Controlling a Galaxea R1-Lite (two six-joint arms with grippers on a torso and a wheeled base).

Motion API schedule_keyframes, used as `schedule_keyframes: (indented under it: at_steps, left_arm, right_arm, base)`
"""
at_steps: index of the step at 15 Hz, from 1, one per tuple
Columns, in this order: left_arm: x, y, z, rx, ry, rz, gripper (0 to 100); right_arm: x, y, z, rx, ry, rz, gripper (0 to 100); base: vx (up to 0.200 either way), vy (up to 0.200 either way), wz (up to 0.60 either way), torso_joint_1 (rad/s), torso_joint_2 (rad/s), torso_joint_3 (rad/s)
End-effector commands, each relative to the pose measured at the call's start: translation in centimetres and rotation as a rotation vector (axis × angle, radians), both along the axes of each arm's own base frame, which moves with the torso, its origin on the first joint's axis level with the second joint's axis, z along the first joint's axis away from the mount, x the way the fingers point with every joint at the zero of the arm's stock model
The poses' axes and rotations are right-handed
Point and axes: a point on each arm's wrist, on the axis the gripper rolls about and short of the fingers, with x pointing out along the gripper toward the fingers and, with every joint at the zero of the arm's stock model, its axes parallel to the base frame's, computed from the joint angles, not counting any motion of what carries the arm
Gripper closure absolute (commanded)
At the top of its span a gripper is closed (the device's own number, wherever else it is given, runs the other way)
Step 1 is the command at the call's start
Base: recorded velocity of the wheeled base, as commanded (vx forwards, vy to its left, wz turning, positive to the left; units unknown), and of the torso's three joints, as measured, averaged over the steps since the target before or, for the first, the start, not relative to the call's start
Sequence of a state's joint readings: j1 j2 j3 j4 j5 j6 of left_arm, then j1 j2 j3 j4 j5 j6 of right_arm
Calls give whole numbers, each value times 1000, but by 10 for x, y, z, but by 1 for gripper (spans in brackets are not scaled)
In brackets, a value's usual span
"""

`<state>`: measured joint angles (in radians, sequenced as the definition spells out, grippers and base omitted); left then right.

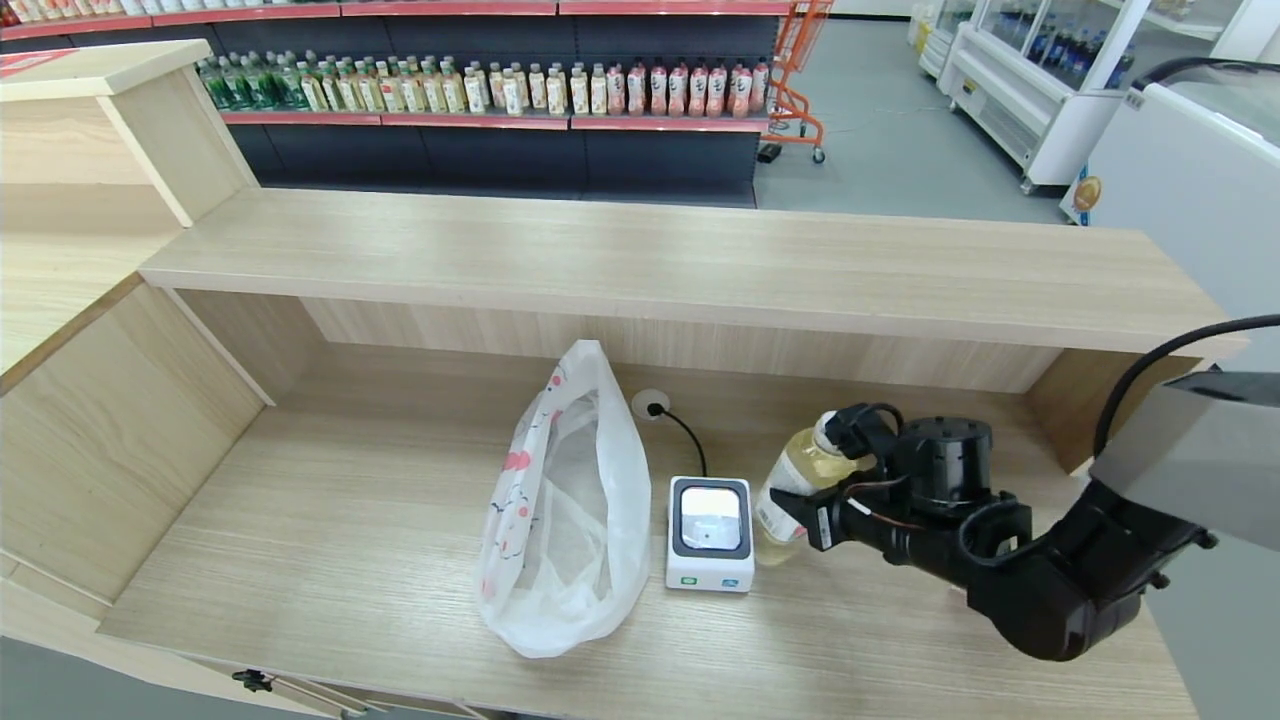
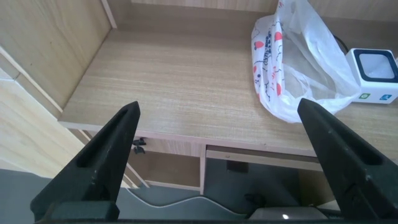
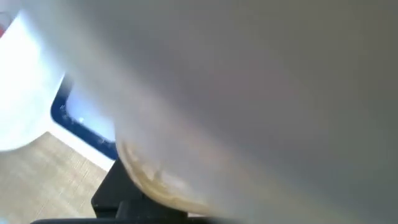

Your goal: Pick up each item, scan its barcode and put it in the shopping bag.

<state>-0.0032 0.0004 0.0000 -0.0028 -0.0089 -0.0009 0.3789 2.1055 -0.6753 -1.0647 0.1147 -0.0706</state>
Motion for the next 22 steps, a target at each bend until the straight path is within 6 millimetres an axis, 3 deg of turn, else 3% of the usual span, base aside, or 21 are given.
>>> schedule_keyframes:
  at_steps: [1,4,13,17,22]
  left_arm:
    - [0,0,0,1,-1,-2,0]
    - [0,0,0,-1,-1,0,0]
    - [0,0,0,1,-1,0,0]
    - [0,0,0,-1,-1,0,0]
    - [0,0,0,-1,-1,0,0]
  right_arm:
    - [-4,-25,53,58,-45,41,100]
    - [-12,-41,77,100,-15,134,100]
    - [-50,-45,107,226,59,497,100]
    - [-89,-53,116,300,74,708,100]
    - [-122,-59,126,331,119,788,100]
  base:
    - [0,0,0,0,0,0]
    - [0,0,0,0,0,0]
    - [0,0,0,0,0,0]
    - [0,0,0,0,0,0]
    - [0,0,0,0,0,0]
